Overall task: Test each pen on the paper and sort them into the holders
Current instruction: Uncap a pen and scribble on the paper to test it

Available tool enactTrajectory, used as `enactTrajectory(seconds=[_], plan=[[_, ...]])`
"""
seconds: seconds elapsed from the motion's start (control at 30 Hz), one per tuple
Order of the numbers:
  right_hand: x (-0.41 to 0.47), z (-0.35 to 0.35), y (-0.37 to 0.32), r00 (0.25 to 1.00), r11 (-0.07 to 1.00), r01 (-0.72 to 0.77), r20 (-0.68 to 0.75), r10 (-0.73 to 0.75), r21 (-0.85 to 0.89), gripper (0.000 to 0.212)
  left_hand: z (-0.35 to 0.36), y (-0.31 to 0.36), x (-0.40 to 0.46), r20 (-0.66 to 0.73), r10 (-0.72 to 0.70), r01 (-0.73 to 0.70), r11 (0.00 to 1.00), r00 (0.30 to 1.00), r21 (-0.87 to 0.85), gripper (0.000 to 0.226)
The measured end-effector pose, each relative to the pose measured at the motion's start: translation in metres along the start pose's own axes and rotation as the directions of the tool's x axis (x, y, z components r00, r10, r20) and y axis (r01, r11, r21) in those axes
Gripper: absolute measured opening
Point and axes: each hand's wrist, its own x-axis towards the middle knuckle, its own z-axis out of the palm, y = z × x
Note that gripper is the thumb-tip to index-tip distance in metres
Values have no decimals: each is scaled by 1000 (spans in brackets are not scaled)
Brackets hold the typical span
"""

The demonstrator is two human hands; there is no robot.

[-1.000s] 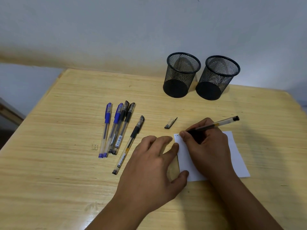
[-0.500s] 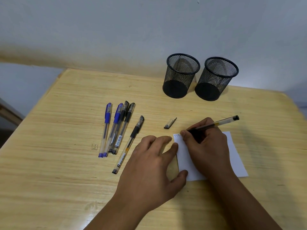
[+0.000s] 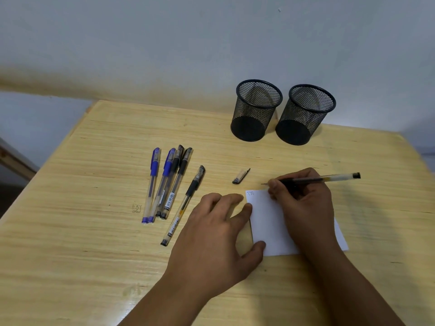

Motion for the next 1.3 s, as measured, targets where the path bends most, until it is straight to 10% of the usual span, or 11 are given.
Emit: enactTrajectory(seconds=[0.8,0.97,1.3], plan=[[-13,-23,-25,994,944,-108,40,100,311,3,-16,8,4,49,7,-4,998,999,-65,63],[-17,-29,-33,994,925,-108,55,94,365,5,-29,6,25,-6,-158,151,955,987,-256,52],[-26,-42,-37,988,900,-155,75,137,407,6,-25,5,76,-2,-307,306,949,952,-73,19]])
